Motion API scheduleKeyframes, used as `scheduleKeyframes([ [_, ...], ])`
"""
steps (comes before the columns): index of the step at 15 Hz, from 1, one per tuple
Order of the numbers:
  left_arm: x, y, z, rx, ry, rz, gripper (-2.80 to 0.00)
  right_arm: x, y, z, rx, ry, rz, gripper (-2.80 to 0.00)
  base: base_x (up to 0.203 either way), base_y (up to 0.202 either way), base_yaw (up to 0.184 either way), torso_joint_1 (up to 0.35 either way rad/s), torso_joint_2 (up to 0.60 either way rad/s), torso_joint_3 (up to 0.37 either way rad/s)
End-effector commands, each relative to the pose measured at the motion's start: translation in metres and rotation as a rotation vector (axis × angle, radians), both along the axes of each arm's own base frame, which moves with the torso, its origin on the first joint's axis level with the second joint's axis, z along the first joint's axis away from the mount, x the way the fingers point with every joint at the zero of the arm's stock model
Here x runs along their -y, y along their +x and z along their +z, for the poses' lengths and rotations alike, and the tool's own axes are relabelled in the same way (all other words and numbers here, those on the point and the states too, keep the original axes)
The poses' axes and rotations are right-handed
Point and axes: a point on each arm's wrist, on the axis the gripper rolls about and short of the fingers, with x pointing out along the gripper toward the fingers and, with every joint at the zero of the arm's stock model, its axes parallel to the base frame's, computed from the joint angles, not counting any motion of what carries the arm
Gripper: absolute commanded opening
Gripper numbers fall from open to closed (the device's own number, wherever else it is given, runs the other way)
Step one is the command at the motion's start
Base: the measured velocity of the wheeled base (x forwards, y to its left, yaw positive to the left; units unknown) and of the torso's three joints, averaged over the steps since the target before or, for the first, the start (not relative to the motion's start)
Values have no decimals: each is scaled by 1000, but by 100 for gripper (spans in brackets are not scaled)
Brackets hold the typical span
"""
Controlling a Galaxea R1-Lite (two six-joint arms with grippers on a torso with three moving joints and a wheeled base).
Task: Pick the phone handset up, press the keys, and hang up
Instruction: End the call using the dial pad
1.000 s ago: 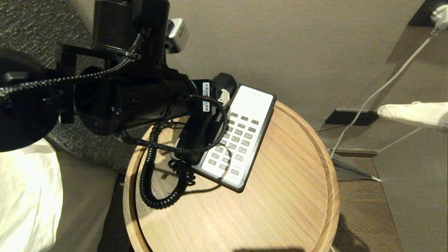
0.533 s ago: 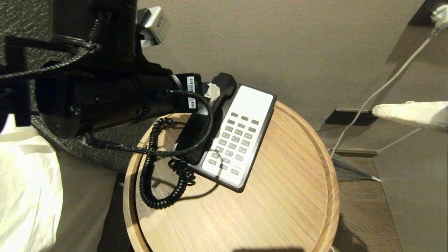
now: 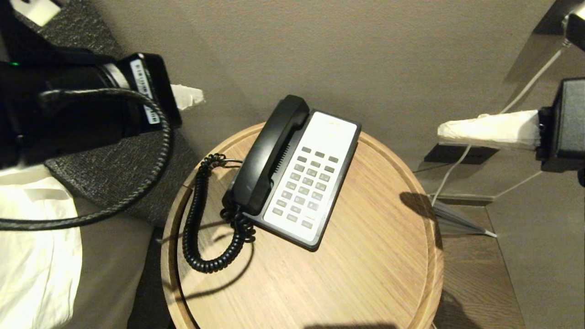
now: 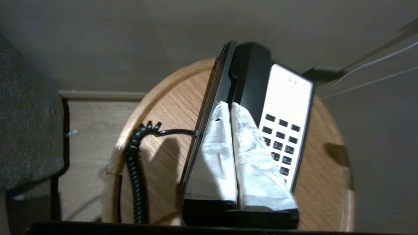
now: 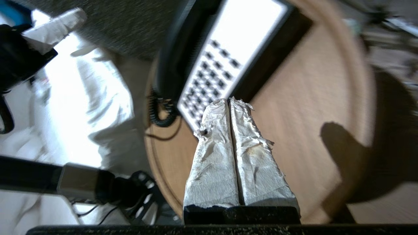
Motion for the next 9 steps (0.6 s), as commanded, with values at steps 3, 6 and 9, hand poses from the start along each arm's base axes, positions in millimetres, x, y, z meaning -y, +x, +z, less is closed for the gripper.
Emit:
scheduleKeyframes([
  [3,-46,-43,18,95,-115,2,-280,-51,35,-15,-87,-55,106,-280,0,0,0,0,0,0],
  [6,-57,-49,21,106,-157,17,-280,-74,31,-25,-116,-81,183,-280,0,0,0,0,0,0],
  [9,-60,-51,22,109,-175,22,-280,-81,24,-30,-143,-95,242,-280,0,0,0,0,0,0],
])
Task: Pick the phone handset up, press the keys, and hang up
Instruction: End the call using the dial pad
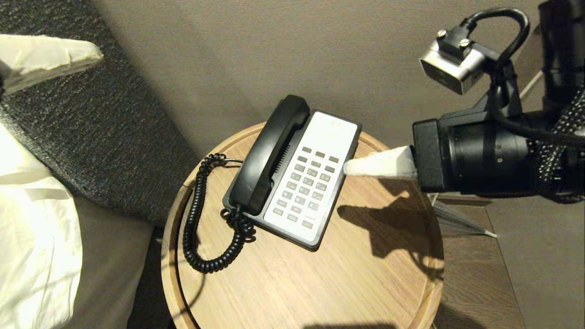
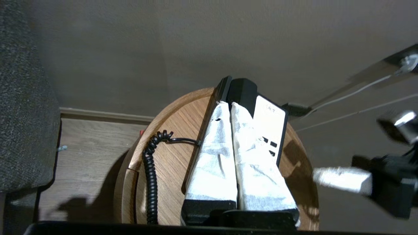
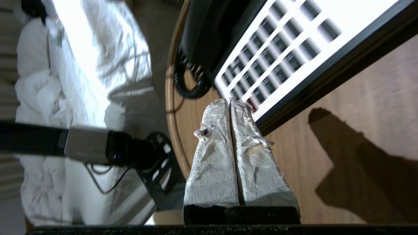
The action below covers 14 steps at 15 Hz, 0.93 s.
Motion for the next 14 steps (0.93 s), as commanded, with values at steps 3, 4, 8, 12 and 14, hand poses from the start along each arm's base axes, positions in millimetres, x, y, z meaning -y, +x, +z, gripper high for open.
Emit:
scheduleKeyframes([
  [3,-5,-4,2,9,-18,6,-280,-8,-2,-12,-44,-37,40,-280,0,0,0,0,0,0],
  [4,-5,-4,2,8,-17,5,-280,-10,-2,-13,-49,-39,53,-280,0,0,0,0,0,0],
  [8,-5,-4,1,6,-17,7,-280,-19,2,-25,-83,-69,83,-280,0,0,0,0,0,0],
  [12,-6,-5,2,9,-20,11,-280,-29,9,-35,-97,-99,76,-280,0,0,0,0,0,0],
  [14,-7,-6,2,6,-30,11,-280,-31,11,-38,-97,-98,77,-280,0,0,0,0,0,0],
])
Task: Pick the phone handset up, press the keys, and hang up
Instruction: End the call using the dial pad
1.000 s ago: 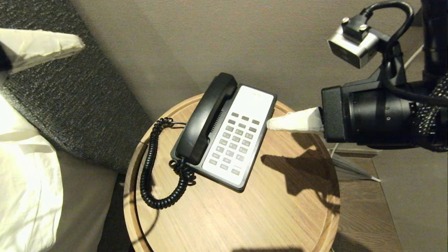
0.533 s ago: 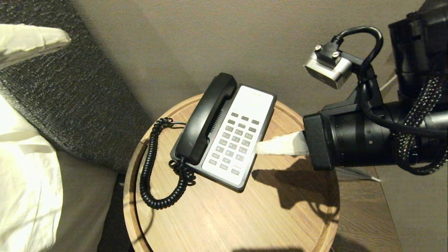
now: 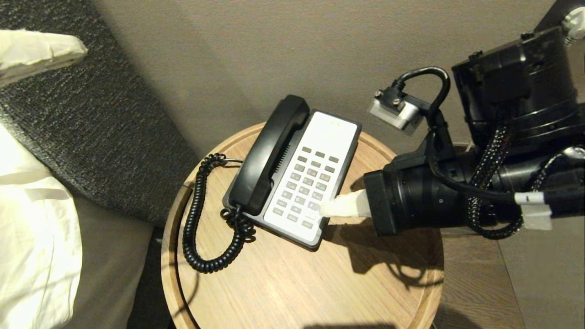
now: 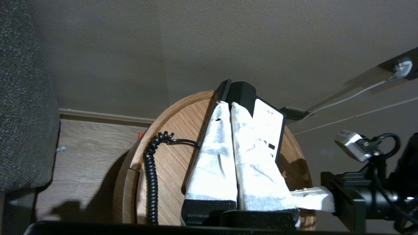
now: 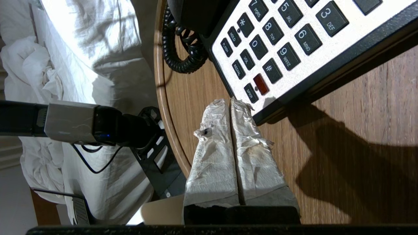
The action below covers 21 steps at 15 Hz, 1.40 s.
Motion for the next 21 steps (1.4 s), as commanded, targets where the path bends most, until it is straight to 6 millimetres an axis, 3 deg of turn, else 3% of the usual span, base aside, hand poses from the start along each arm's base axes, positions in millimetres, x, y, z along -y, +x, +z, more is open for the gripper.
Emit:
scheduleKeyframes([
  [1,-1,-1,0,-9,-16,-3,-280,-7,4,-7,-15,-12,5,-280,0,0,0,0,0,0],
  [6,-2,0,0,-7,-19,-2,-280,-17,12,-16,-13,-19,-1,-280,0,0,0,0,0,0],
  [21,-3,-2,0,-4,-22,-2,-280,-24,19,-28,-23,-56,-33,-280,0,0,0,0,0,0],
])
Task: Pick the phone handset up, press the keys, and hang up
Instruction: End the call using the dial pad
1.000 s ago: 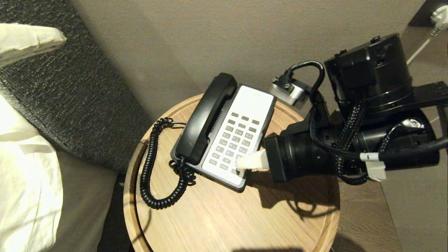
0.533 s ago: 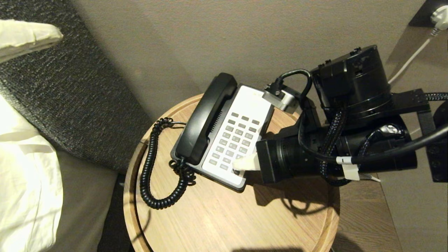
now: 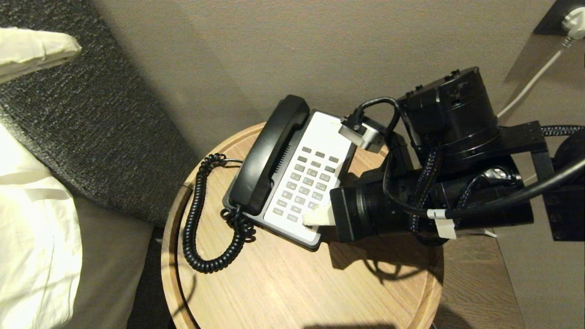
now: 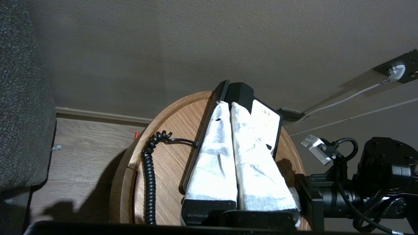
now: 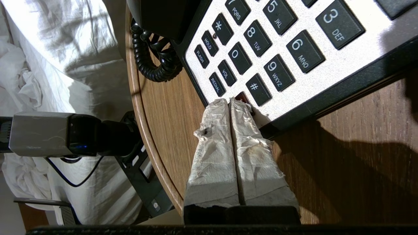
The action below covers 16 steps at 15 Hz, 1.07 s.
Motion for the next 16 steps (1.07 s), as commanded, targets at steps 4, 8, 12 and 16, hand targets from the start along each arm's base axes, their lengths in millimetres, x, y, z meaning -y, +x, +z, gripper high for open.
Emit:
scheduleKeyframes([
  [4,0,0,-1,-1,-1,3,-280,-1,2,-3,-6,-6,-5,-280,0,0,0,0,0,0],
  [8,-2,-2,-1,2,-3,5,-280,-4,5,-6,9,-8,-23,-280,0,0,0,0,0,0],
  [12,-4,-4,0,7,-6,6,-280,-4,5,-7,17,-16,-18,-280,0,0,0,0,0,0],
  [16,-5,-5,-1,6,-6,9,-280,-2,4,-5,34,-18,-12,-280,0,0,0,0,0,0],
])
